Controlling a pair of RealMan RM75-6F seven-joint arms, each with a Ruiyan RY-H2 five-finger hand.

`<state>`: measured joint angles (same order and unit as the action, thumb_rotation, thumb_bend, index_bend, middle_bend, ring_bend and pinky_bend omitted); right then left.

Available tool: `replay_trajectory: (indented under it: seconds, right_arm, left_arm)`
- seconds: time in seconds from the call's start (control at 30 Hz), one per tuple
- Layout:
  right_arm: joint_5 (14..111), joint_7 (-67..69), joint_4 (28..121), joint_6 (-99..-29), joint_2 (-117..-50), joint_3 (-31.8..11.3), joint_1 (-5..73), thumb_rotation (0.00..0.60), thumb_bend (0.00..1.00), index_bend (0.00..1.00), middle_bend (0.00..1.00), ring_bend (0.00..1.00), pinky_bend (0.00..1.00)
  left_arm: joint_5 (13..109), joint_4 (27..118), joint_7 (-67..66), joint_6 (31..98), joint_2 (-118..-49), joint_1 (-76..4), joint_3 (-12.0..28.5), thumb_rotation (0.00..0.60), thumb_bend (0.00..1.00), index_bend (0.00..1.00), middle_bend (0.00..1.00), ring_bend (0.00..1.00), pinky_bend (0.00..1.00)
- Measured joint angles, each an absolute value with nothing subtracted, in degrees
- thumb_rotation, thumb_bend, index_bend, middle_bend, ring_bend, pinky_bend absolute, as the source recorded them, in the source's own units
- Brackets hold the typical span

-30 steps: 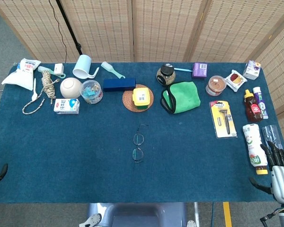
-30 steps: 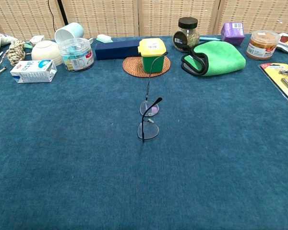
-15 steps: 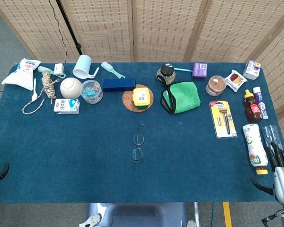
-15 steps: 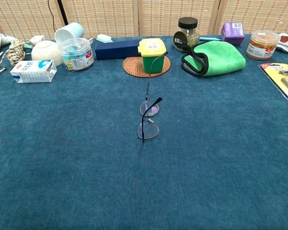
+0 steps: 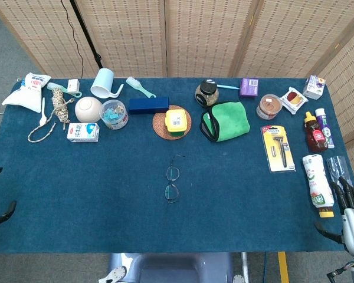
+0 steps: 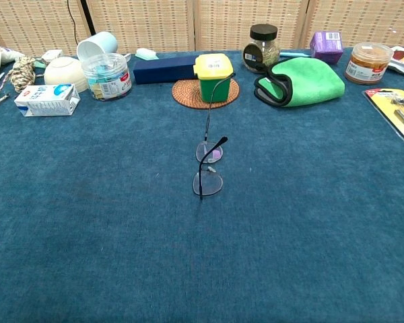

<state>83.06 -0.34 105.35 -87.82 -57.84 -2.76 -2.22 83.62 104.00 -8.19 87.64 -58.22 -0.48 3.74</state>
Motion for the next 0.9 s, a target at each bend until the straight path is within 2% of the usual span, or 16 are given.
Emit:
replay_trajectory:
  seconds: [0.1,0.47,0.9]
  right_arm:
    - [82.98,-0.27,105.38,-88.05,-57.61,-2.67,-2.48,0.6,0.22,0.06,0.0,0.0,0.0]
    - [83.19,-0.14,105.88,-88.89,-57.15,-2.44,-3.19,0.6,0.22,0.06,0.0,0.0,0.0]
    - [83.86,0.48,106.05,-89.7,-56.57,-2.32,-3.73,0.6,0.22,0.06,0.0,0.0,0.0]
  left_arm:
    - [84.13,103.82,-8.98,85.29,-57.72,-2.17,3.84,0.491,0.35,0.12,0.09,0.1,0.0]
    - [85.74,104.86,-9.83,73.54,-55.79,-10.75,4.69,0.488,0.35,0.11,0.09,0.09,0.0]
    - [85.95,105.84,-8.02,59.85,-57.06,-21.97,6.35,0.485,0.35,0.1,0.09,0.08,0.0]
